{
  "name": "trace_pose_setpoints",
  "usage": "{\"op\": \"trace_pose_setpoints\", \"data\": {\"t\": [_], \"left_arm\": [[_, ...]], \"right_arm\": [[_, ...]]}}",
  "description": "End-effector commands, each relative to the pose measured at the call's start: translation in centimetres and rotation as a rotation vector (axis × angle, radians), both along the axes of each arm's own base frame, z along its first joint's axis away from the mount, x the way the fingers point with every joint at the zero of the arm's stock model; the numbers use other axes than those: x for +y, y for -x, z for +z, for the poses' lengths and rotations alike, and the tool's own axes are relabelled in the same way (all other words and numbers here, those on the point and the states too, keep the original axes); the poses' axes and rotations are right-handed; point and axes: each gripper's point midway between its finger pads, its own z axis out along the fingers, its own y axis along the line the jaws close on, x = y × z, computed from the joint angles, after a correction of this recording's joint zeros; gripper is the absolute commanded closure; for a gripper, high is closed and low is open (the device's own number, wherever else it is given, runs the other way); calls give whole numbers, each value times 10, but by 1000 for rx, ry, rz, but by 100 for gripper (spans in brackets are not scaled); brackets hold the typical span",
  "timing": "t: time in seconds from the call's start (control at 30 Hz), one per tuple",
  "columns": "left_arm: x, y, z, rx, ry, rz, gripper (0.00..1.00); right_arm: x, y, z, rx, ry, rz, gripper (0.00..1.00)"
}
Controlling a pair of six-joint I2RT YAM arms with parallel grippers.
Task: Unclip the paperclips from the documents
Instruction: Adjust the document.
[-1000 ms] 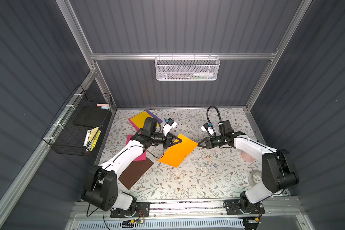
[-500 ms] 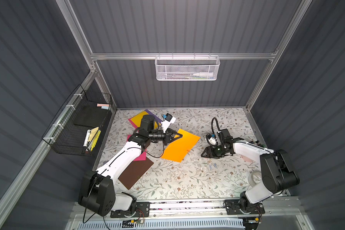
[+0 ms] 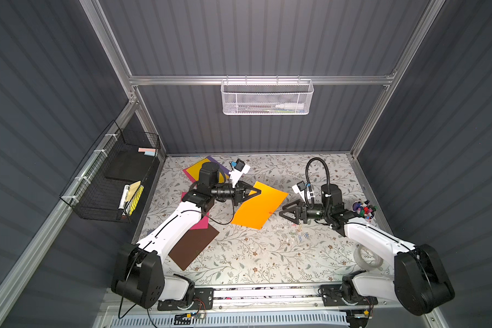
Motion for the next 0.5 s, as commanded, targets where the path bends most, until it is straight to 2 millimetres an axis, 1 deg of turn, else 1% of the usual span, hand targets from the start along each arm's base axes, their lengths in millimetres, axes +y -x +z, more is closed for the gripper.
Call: {"op": "trace_pose_setpoints", "data": {"t": [0.0, 0.13, 0.17, 0.2, 0.23, 0.33, 0.47], "left_arm": [[2, 16, 22, -40, 57, -64, 100], [2, 20, 27, -42, 70, -71, 100], [3, 20, 27, -44, 71, -72, 100], [3, 21, 28, -42, 72, -74, 100], [3, 20, 27, -37, 70, -71, 100], [5, 17, 22, -26, 64, -61, 100], [9, 13, 19, -18, 59, -43, 100]], "right_arm": [[17, -8, 24, -94, -72, 65, 21], [26, -14, 42, -171, -153, 80, 23], [27, -15, 48, -184, -175, 80, 25], [28, -15, 54, -193, -195, 88, 30], [30, -14, 58, -192, -208, 100, 36], [32, -7, 69, -186, -243, 144, 60], [33, 2, 75, -179, -242, 177, 90]]}}
